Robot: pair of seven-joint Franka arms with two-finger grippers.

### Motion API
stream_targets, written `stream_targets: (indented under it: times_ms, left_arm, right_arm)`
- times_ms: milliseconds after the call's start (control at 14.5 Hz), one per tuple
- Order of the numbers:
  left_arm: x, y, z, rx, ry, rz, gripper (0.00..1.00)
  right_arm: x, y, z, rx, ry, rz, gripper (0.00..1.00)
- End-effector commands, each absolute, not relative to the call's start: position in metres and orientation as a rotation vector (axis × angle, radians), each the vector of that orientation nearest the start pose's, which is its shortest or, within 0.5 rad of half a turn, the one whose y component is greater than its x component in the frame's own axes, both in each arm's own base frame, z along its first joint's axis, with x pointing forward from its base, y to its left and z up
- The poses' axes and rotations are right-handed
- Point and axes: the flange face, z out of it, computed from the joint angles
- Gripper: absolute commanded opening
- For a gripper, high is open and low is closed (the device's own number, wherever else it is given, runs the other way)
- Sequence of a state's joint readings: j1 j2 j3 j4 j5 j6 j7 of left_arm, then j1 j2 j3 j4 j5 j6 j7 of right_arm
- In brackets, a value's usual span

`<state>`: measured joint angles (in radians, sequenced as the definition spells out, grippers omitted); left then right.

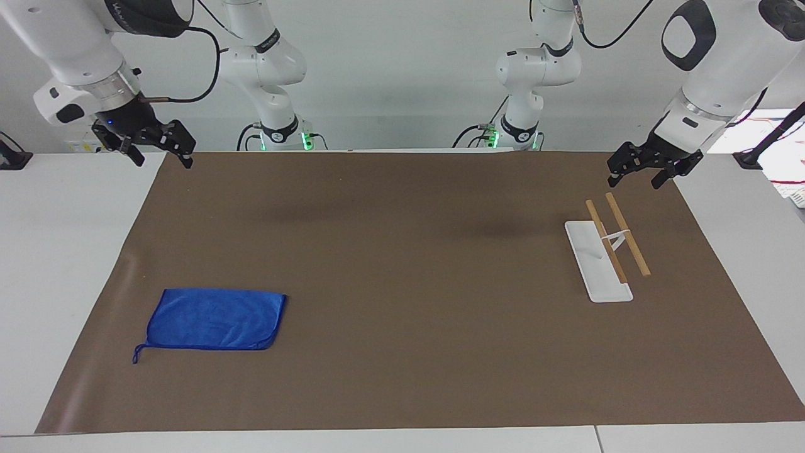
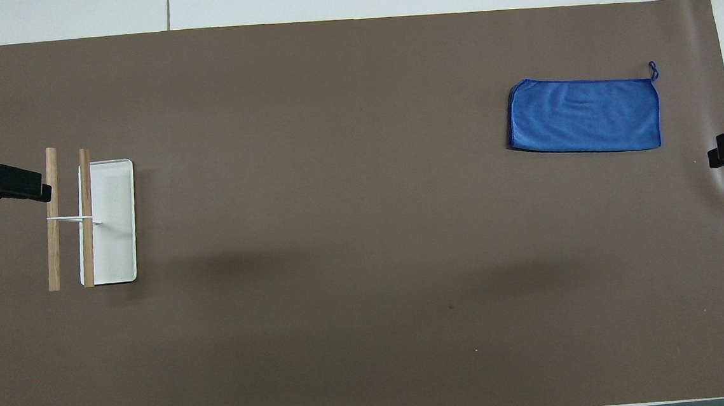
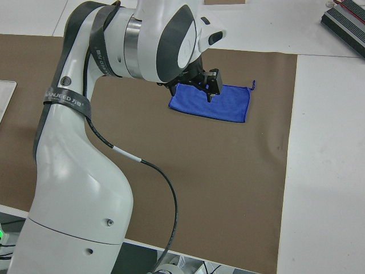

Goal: Right arm passes towel to left arm to hang

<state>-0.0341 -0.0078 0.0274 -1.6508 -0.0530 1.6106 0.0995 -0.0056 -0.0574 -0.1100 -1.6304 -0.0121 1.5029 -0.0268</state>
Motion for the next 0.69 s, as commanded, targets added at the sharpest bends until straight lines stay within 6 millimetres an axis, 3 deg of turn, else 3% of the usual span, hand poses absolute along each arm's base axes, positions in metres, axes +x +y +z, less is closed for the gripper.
stream_targets:
  times_ms: [0,414,621]
  left_arm:
    - [0.547,-0.007,0.597,-3.202,0.174,0.044,1.00]
    - [0.547,-0.007,0.597,-3.202,0.174,0.041,1.00]
    - [0.547,-0.007,0.597,-3.202,0.174,0.041,1.00]
  right_arm:
    - [0.520,-0.066,0.622,-3.147,0.116,0.089,1.00]
    - [0.526,-0.074,0.619,-3.131,0.170,0.063,1.00]
    - [0.526,-0.063,0.617,-3.133,0.132,0.067,1.00]
